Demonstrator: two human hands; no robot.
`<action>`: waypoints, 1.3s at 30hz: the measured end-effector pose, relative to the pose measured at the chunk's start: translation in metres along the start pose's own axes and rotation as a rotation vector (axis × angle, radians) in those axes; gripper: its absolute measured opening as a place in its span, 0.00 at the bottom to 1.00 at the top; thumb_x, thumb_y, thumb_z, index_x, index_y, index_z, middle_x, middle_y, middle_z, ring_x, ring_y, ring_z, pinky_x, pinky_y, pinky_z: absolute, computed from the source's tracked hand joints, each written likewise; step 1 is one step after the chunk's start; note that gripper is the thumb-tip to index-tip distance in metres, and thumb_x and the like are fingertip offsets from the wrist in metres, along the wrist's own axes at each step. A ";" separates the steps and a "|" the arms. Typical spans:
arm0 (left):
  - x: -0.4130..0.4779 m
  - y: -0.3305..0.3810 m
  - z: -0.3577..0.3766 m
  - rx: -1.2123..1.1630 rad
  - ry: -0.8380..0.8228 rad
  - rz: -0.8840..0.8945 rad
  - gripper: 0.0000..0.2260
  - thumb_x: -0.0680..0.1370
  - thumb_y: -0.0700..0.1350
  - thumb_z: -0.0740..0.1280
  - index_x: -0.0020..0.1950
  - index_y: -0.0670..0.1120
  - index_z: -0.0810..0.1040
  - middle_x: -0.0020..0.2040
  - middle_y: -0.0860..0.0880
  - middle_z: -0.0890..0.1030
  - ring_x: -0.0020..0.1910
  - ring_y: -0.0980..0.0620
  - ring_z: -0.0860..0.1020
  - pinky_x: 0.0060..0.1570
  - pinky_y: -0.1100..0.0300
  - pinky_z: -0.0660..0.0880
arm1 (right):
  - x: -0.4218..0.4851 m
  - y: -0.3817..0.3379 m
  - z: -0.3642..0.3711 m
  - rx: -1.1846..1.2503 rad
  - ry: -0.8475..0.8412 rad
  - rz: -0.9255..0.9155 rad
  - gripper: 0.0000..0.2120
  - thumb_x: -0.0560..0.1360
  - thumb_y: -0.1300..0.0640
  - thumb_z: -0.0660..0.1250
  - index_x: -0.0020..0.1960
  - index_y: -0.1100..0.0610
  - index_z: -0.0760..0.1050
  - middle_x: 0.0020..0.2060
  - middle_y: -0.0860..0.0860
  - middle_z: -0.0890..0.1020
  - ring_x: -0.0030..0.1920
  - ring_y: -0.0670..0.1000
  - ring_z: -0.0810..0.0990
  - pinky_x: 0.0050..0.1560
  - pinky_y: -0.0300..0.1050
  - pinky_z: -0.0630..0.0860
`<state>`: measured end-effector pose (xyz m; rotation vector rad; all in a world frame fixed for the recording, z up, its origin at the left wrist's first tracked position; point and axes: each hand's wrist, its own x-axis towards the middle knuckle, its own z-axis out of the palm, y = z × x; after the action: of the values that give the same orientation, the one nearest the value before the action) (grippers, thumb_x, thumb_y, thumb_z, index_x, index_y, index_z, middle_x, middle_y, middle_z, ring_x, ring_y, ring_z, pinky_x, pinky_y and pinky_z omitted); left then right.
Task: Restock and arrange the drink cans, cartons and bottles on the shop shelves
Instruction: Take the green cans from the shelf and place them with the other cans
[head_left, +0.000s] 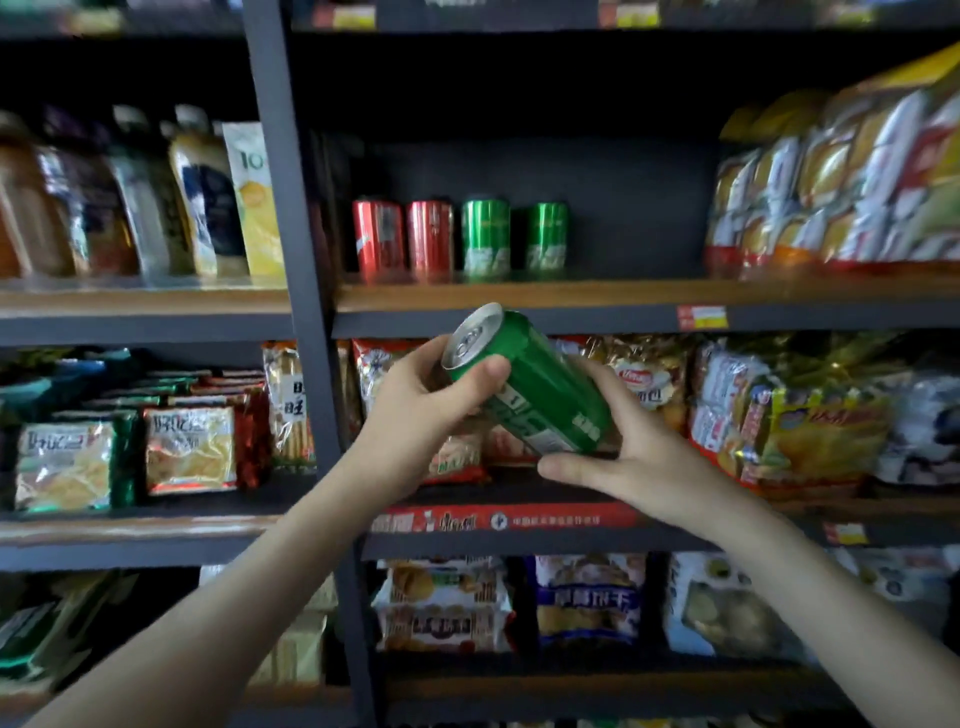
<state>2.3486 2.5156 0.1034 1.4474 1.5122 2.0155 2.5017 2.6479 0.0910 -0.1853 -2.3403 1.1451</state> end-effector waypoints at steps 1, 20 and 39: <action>0.007 0.008 0.005 -0.056 -0.017 -0.001 0.24 0.62 0.57 0.72 0.53 0.44 0.79 0.43 0.50 0.84 0.46 0.51 0.83 0.42 0.55 0.80 | 0.003 -0.004 -0.009 0.071 0.054 -0.056 0.32 0.62 0.41 0.76 0.61 0.31 0.63 0.58 0.35 0.75 0.57 0.33 0.76 0.56 0.31 0.74; 0.207 0.033 -0.004 1.377 -0.094 0.117 0.27 0.78 0.53 0.66 0.74 0.47 0.63 0.66 0.42 0.70 0.65 0.42 0.70 0.64 0.54 0.68 | 0.195 -0.012 -0.170 -0.194 0.470 0.104 0.27 0.68 0.53 0.78 0.62 0.52 0.70 0.56 0.49 0.74 0.53 0.49 0.72 0.48 0.43 0.69; 0.273 -0.022 -0.019 1.920 -0.260 0.243 0.40 0.79 0.63 0.58 0.79 0.46 0.38 0.79 0.42 0.42 0.78 0.43 0.46 0.75 0.40 0.45 | 0.314 0.030 -0.133 -1.259 -0.005 0.090 0.49 0.75 0.43 0.69 0.79 0.58 0.39 0.78 0.56 0.39 0.77 0.54 0.36 0.75 0.54 0.34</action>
<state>2.1939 2.6980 0.2385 2.0684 3.2420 -0.3209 2.2991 2.8664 0.2590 -0.7020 -2.7129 -0.4487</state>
